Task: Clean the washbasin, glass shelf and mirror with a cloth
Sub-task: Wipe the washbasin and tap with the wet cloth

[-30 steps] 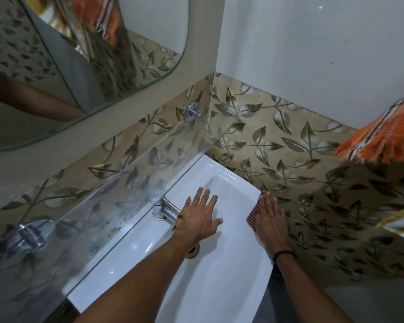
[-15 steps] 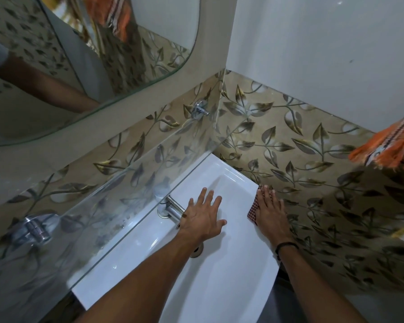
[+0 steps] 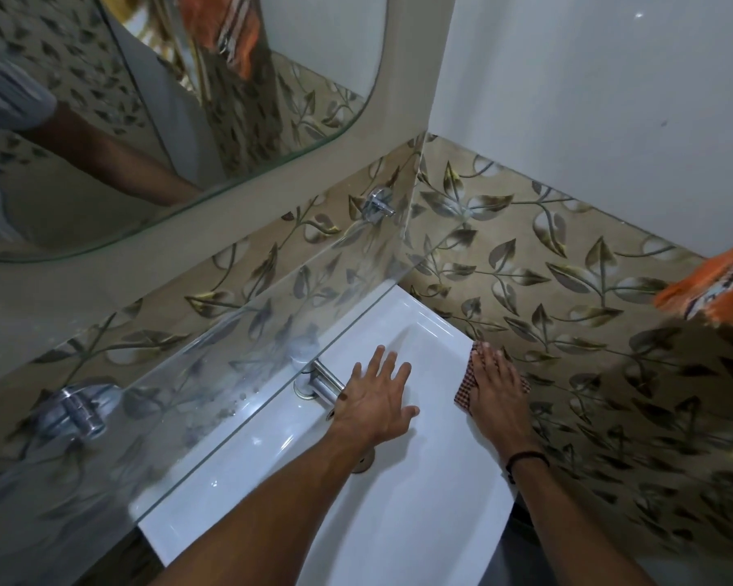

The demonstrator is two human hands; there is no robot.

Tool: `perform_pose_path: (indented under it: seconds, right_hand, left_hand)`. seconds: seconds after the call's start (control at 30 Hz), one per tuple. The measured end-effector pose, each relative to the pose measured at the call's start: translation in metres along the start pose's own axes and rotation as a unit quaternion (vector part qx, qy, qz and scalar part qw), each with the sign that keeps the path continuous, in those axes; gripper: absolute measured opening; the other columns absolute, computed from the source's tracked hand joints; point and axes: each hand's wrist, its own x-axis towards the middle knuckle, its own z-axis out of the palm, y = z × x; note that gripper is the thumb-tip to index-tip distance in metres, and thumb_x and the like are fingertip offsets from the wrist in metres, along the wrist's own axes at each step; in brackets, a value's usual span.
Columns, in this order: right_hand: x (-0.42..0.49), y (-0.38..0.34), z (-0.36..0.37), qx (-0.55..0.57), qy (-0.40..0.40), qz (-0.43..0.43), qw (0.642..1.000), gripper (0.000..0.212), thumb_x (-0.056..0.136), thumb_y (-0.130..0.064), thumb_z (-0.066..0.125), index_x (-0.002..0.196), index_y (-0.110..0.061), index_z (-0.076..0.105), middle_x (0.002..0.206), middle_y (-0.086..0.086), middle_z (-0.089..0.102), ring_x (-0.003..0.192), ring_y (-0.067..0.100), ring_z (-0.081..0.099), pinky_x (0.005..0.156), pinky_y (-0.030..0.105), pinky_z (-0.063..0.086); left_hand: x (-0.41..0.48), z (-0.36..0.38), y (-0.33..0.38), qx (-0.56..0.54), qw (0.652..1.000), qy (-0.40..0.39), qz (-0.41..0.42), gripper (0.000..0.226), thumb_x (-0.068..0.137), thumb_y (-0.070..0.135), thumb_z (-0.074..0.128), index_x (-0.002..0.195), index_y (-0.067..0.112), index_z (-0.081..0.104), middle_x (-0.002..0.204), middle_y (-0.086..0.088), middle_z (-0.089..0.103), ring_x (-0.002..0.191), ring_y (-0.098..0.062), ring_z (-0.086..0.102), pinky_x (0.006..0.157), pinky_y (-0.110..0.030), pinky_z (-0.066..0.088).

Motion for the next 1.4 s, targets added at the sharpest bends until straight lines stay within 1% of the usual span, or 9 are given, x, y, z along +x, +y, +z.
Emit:
perform_pose_path:
  seconds: [0.2,0.37,0.47,0.57,0.77,0.93,1.1,1.3,1.4]
  right_hand:
    - [0.031,-0.005,-0.004,-0.003,-0.021,-0.036,0.999,0.069,0.087,-0.021,0.028,0.156,-0.011,0.030,0.163,0.010,0.027,0.149,0.032,0.030,0.116,0.055,0.032]
    - [0.023,0.006,-0.002,-0.015,-0.020,-0.046,0.999,0.070,0.090,-0.023,0.017,0.159,-0.014,0.020,0.166,0.005,0.015,0.153,0.028,0.018,0.122,0.048,0.012]
    - [0.020,0.002,0.000,-0.035,-0.013,-0.035,0.999,0.069,0.089,-0.023,0.023,0.157,-0.010,0.026,0.163,0.011,0.026,0.149,0.034,0.029,0.117,0.058,0.022]
    - [0.040,-0.007,0.002,-0.007,-0.019,-0.037,0.999,0.067,0.088,-0.017,0.030,0.155,-0.011,0.031,0.162,0.010,0.030,0.147,0.034,0.032,0.115,0.060,0.025]
    - [0.088,-0.027,-0.009,0.015,-0.054,-0.096,0.994,0.069,0.091,-0.021,0.022,0.160,-0.022,0.019,0.168,0.000,0.007,0.155,0.026,0.008,0.122,0.051,0.002]
    - [0.068,-0.010,0.003,0.021,-0.003,-0.073,0.997,0.064,0.093,-0.018,0.026,0.157,-0.020,0.030,0.164,0.000,0.025,0.151,0.027,0.026,0.121,0.052,0.017]
    - [0.072,-0.013,0.002,0.021,0.007,-0.064,0.998,0.061,0.094,-0.021,0.025,0.153,-0.018,0.038,0.161,0.002,0.033,0.147,0.029,0.033,0.118,0.056,0.024]
    - [0.107,-0.053,-0.004,0.033,-0.009,-0.087,0.996,0.064,0.092,-0.021,0.020,0.154,-0.015,0.036,0.162,0.005,0.030,0.149,0.032,0.028,0.119,0.056,0.020]
    - [0.098,-0.043,-0.001,0.034,0.011,-0.099,0.994,0.069,0.090,-0.026,0.014,0.155,-0.014,0.034,0.162,0.005,0.029,0.149,0.031,0.029,0.120,0.055,0.020]
  left_hand:
    - [0.000,0.000,0.000,0.015,1.000,0.003,-0.001,0.078,0.100,0.060,0.040,0.161,0.021,0.010,0.170,-0.009,0.000,0.156,-0.028,-0.011,0.125,-0.055,0.010]
    - [-0.001,0.000,0.001,0.007,1.000,0.007,-0.005,0.078,0.099,0.061,0.042,0.161,0.023,0.012,0.170,-0.008,0.001,0.156,-0.028,-0.010,0.124,-0.054,0.008]
    - [0.001,0.000,0.000,-0.009,1.000,-0.003,-0.008,0.079,0.099,0.060,0.044,0.160,0.024,0.011,0.170,-0.007,0.000,0.156,-0.028,-0.011,0.123,-0.057,0.009]
    - [0.002,0.003,-0.001,-0.006,1.000,0.002,-0.002,0.079,0.099,0.059,0.045,0.160,0.023,0.011,0.170,-0.007,0.001,0.156,-0.028,-0.010,0.122,-0.059,0.014]
    - [0.002,0.007,-0.001,0.002,1.000,0.010,-0.001,0.078,0.099,0.059,0.044,0.161,0.023,0.012,0.170,-0.007,0.002,0.156,-0.028,-0.010,0.123,-0.057,0.012]
    - [0.004,0.007,0.000,-0.009,1.000,0.012,-0.005,0.079,0.099,0.059,0.044,0.161,0.023,0.011,0.170,-0.007,0.001,0.156,-0.029,-0.011,0.123,-0.057,0.006]
    - [0.005,0.008,-0.001,-0.003,1.000,-0.004,-0.006,0.078,0.100,0.058,0.042,0.161,0.022,0.007,0.170,-0.008,-0.004,0.155,-0.029,-0.014,0.123,-0.059,0.005]
    - [0.004,0.010,-0.001,-0.005,1.000,0.015,-0.004,0.078,0.098,0.057,0.045,0.160,0.022,0.014,0.170,-0.009,0.003,0.156,-0.029,-0.010,0.122,-0.059,0.011]
    - [0.004,0.008,0.000,-0.001,1.000,0.013,-0.010,0.078,0.099,0.055,0.046,0.161,0.022,0.013,0.170,-0.009,0.002,0.156,-0.030,-0.010,0.122,-0.059,0.009]
